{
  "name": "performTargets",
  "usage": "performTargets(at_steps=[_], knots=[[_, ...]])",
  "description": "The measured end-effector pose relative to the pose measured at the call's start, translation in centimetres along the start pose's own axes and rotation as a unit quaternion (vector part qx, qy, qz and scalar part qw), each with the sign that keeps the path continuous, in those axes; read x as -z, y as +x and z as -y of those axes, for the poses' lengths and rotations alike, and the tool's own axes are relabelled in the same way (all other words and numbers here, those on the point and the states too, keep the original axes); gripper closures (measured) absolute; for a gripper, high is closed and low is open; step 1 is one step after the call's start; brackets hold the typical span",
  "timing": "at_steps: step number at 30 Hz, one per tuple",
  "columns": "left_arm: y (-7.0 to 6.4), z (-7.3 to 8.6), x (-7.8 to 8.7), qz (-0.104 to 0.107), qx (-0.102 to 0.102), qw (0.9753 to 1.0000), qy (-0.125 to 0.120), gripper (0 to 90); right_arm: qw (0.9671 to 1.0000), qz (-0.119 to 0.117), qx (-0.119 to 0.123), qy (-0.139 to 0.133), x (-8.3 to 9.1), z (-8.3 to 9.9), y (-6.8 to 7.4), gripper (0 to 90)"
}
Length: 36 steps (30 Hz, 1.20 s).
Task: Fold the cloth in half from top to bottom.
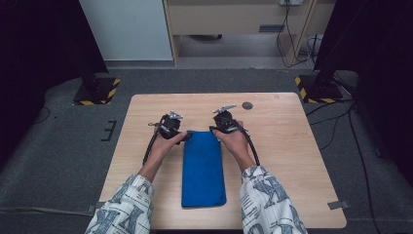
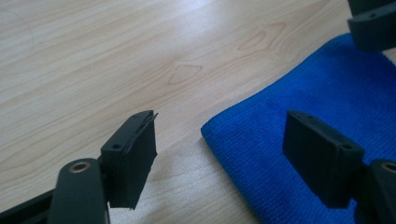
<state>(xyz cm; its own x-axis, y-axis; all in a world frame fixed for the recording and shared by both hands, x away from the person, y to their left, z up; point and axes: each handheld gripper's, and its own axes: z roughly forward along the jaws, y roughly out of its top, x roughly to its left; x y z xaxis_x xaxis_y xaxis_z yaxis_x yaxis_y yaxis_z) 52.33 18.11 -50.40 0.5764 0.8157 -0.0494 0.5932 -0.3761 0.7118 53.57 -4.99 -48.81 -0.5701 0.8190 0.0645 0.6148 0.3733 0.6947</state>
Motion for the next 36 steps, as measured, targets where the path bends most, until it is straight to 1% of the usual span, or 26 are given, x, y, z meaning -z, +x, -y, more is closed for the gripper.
performTargets(at_steps=[1, 2, 4, 6, 8, 11, 13, 15, 16, 17, 18, 20, 22, 25, 28, 29, 32, 33, 34, 36], knots=[[0.0, 0.0, -0.2, -0.001, -0.003, 1.0000, 0.004, 26.1, 1.0000, 0.000, 0.000, 0.000, 0.0, 0.0, 0.0, 62.6], [0.0, 0.1, -0.3, -0.007, -0.005, 0.9999, 0.009, 29.5, 1.0000, -0.001, -0.002, 0.006, -0.5, 0.1, -0.3, 63.7], [0.0, 0.1, -0.4, -0.005, -0.006, 0.9999, 0.009, 32.6, 0.9999, 0.002, -0.005, 0.015, -0.9, 0.5, -0.6, 64.6], [0.1, 0.2, -0.6, -0.007, -0.005, 0.9999, 0.013, 34.8, 0.9997, -0.001, -0.005, 0.024, -1.3, 0.8, -0.7, 65.0], [0.3, 0.4, -0.9, -0.002, 0.002, 0.9998, 0.019, 37.2, 0.9996, 0.000, -0.002, 0.029, -1.6, 1.1, -0.8, 65.2], [0.3, 0.5, -1.1, -0.001, 0.003, 0.9998, 0.021, 39.7, 0.9994, 0.002, -0.002, 0.035, -1.7, 1.3, -0.7, 65.2], [0.2, 0.6, -1.3, -0.001, -0.002, 0.9997, 0.025, 41.1, 0.9994, 0.003, -0.002, 0.035, -1.7, 1.5, -0.8, 63.7], [0.2, 0.7, -1.5, -0.001, -0.001, 0.9997, 0.026, 41.7, 0.9994, 0.003, -0.003, 0.035, -1.7, 1.5, -0.8, 62.4], [0.2, 0.8, -1.5, -0.001, 0.000, 0.9997, 0.026, 41.9, 0.9993, -0.001, -0.008, 0.036, -1.8, 1.6, -0.8, 59.7], [0.3, 0.9, -1.6, -0.001, -0.001, 0.9996, 0.029, 42.0, 0.9992, -0.005, -0.008, 0.038, -1.9, 1.7, -0.8, 59.7], [0.3, 1.1, -1.7, 0.001, 0.002, 0.9996, 0.029, 42.1, 0.9992, -0.007, -0.008, 0.040, -2.0, 1.8, -0.7, 58.0], [0.4, 1.1, -1.7, 0.001, 0.003, 0.9996, 0.028, 42.3, 0.9991, -0.008, -0.007, 0.041, -2.2, 1.8, -0.6, 57.3], [0.4, 1.2, -1.7, 0.000, 0.001, 0.9996, 0.027, 42.8, 0.9991, -0.003, -0.003, 0.042, -2.4, 1.9, -0.4, 55.6], [0.4, 1.2, -1.8, -0.001, 0.002, 0.9997, 0.023, 43.3, 0.9991, 0.002, -0.004, 0.041, -2.6, 1.9, -0.5, 56.0], [0.3, 1.3, -1.8, 0.002, 0.001, 0.9998, 0.019, 45.3, 0.9991, 0.001, -0.007, 0.042, -2.7, 1.9, -0.6, 56.8], [0.2, 1.3, -1.8, 0.004, 0.001, 0.9999, 0.016, 47.6, 0.9991, 0.001, -0.006, 0.041, -2.7, 1.9, -0.5, 58.1], [-0.1, 1.3, -1.9, 0.008, -0.002, 0.9999, 0.011, 55.8, 0.9991, -0.009, -0.006, 0.040, -2.7, 2.0, -0.5, 67.2], [-0.2, 1.3, -1.8, 0.013, -0.002, 0.9998, 0.012, 59.3, 0.9991, -0.013, -0.006, 0.040, -2.7, 2.0, -0.4, 70.3], [-0.3, 1.3, -1.9, 0.016, -0.001, 0.9998, 0.011, 65.9, 0.9991, -0.018, -0.006, 0.039, -2.6, 2.1, -0.4, 76.1], [-0.5, 1.3, -1.9, 0.024, 0.002, 0.9997, 0.008, 72.7, 0.9992, -0.018, -0.010, 0.033, -2.6, 2.3, -0.3, 82.3]])
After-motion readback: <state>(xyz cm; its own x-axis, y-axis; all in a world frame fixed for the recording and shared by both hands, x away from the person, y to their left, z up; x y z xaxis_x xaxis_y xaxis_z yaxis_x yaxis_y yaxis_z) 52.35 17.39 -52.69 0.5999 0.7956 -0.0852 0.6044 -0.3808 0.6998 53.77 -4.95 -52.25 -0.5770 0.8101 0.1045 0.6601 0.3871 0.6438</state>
